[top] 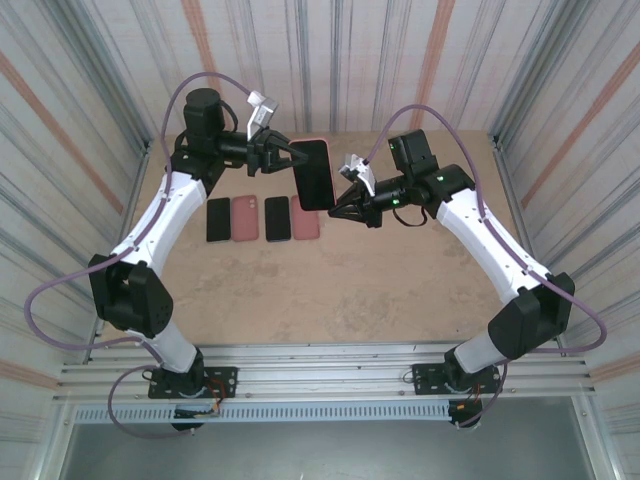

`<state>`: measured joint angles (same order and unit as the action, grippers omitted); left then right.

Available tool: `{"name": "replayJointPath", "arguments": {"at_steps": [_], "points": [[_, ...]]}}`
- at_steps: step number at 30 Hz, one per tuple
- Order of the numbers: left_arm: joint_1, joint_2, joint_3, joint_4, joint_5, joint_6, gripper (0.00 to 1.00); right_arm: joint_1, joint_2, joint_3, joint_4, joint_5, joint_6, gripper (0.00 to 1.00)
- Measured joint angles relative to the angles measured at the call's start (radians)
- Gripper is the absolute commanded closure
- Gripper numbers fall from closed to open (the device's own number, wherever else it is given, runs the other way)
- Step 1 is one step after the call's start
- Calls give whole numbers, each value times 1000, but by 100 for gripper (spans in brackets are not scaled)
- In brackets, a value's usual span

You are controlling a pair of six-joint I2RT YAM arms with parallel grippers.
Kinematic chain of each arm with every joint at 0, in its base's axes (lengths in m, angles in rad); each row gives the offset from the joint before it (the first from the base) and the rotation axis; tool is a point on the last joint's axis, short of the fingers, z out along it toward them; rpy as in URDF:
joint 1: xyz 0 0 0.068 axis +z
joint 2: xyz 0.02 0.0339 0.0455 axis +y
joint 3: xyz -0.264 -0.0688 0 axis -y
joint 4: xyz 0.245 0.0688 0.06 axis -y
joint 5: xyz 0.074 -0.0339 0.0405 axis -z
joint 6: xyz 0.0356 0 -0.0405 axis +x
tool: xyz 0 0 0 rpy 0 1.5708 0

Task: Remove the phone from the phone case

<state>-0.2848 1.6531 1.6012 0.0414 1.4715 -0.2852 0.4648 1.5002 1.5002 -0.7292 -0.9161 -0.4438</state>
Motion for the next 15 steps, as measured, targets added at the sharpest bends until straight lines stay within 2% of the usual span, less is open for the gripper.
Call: {"name": "replayJointPath", "arguments": {"at_steps": [15], "points": [[-2, 7, 0, 32, 58, -62, 100, 59, -1, 30, -52, 105, -109, 90]]}}
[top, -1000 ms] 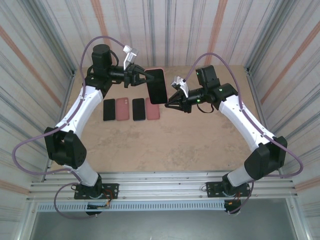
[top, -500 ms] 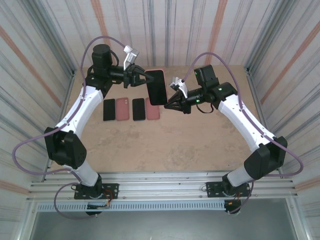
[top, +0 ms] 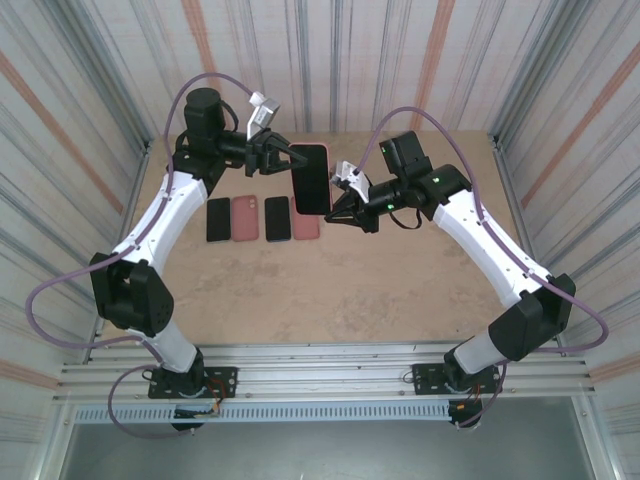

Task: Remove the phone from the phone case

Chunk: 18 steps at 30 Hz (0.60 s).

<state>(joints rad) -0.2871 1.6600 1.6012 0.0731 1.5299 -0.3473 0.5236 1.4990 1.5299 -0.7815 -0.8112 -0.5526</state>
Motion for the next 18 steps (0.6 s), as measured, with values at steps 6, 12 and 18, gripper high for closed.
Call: {"name": "replayJointPath", "arguments": {"at_steps": [6, 12, 18], "points": [[0, 0, 0, 3, -3, 10, 100, 0, 0, 0, 13, 12, -21, 91], [-3, 0, -1, 10, -9, 11, 100, 0, -4, -3, 24, 34, -53, 90], [-20, 0, -13, 35, -45, 10, 100, -19, -14, -21, 32, 48, -87, 90]]}}
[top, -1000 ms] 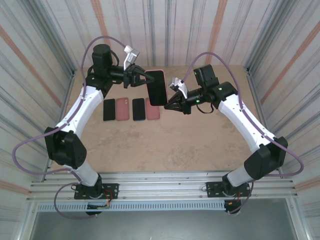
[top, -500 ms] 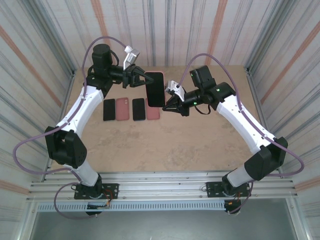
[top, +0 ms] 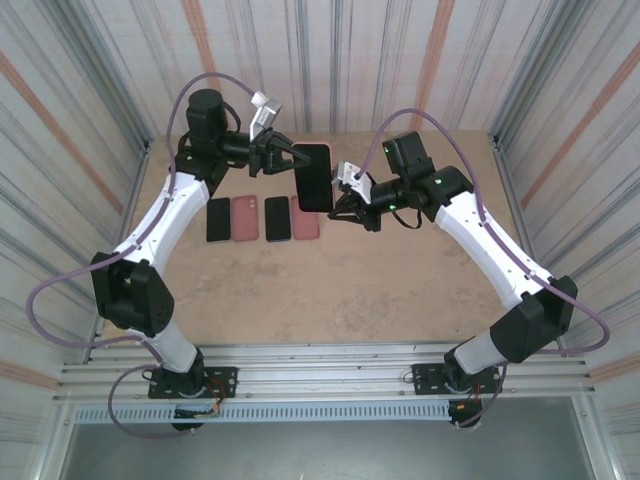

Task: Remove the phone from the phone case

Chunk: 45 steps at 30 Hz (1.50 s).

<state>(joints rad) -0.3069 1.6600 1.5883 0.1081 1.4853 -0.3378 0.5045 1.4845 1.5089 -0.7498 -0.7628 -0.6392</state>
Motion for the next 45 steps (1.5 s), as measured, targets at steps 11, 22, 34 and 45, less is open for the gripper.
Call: {"name": "replayJointPath", "arguments": {"at_steps": [11, 22, 34, 45], "points": [[-15, 37, 4, 23, -23, -65, 100, -5, -8, -31, 26, 89, -89, 90], [-25, 63, 26, 84, -56, -158, 100, -58, -22, -87, 156, 13, 47, 77], [-66, 68, 26, 81, -82, -246, 100, -133, -85, -291, 621, -227, 540, 65], [-75, 67, -83, 200, -278, -526, 100, -173, -152, -616, 1162, -198, 1244, 69]]}}
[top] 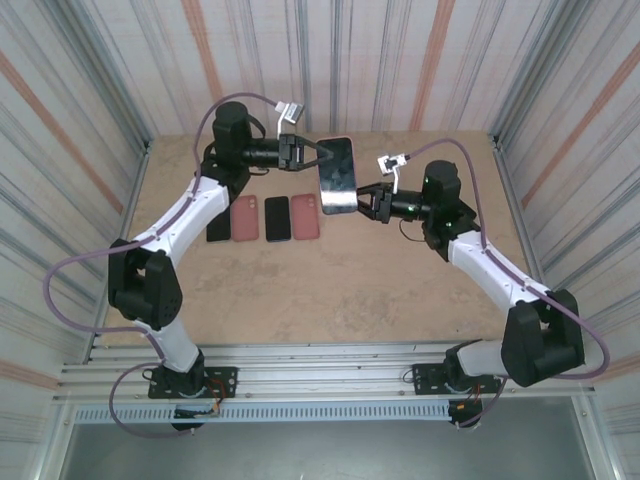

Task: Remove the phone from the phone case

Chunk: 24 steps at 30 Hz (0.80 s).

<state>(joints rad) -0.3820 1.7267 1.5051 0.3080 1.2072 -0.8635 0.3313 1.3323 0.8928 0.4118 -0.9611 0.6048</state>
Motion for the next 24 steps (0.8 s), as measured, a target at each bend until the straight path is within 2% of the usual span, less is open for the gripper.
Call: {"name": "replayJointPath", "arguments": {"at_steps": [5, 8, 12, 16, 19, 24], "points": [[0, 5, -47, 48, -31, -108, 100, 0, -6, -64, 146, 29, 218, 78], [-5, 9, -47, 63, -34, -138, 99, 0, -29, -93, 203, 40, 295, 84], [-7, 30, -46, 87, -29, -177, 93, 0, -46, -131, 266, 50, 384, 92], [-8, 82, -33, 103, -11, -216, 83, -6, -46, -163, 280, 67, 451, 94], [-11, 123, -20, 103, -15, -219, 81, -11, -46, -175, 280, 72, 493, 95], [-12, 161, 6, 95, -38, -211, 70, -13, -45, -177, 310, 76, 535, 97]]}}
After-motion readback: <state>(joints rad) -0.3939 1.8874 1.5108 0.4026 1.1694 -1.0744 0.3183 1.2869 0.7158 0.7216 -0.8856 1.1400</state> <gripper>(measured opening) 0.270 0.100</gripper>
